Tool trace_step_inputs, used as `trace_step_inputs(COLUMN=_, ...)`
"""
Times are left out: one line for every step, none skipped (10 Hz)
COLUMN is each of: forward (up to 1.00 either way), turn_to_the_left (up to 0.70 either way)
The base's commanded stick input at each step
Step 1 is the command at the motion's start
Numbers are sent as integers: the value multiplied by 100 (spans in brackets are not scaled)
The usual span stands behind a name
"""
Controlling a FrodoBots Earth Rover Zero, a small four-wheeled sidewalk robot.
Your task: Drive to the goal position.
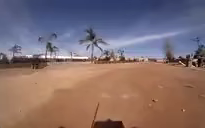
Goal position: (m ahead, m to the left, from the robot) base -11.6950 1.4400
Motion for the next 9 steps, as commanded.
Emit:
trace_step_inputs(forward=70, turn_to_the_left=0)
trace_step_inputs(forward=70, turn_to_the_left=0)
trace_step_inputs(forward=70, turn_to_the_left=0)
trace_step_inputs(forward=70, turn_to_the_left=0)
trace_step_inputs(forward=70, turn_to_the_left=0)
trace_step_inputs(forward=70, turn_to_the_left=0)
trace_step_inputs(forward=70, turn_to_the_left=0)
trace_step_inputs(forward=70, turn_to_the_left=0)
trace_step_inputs(forward=70, turn_to_the_left=0)
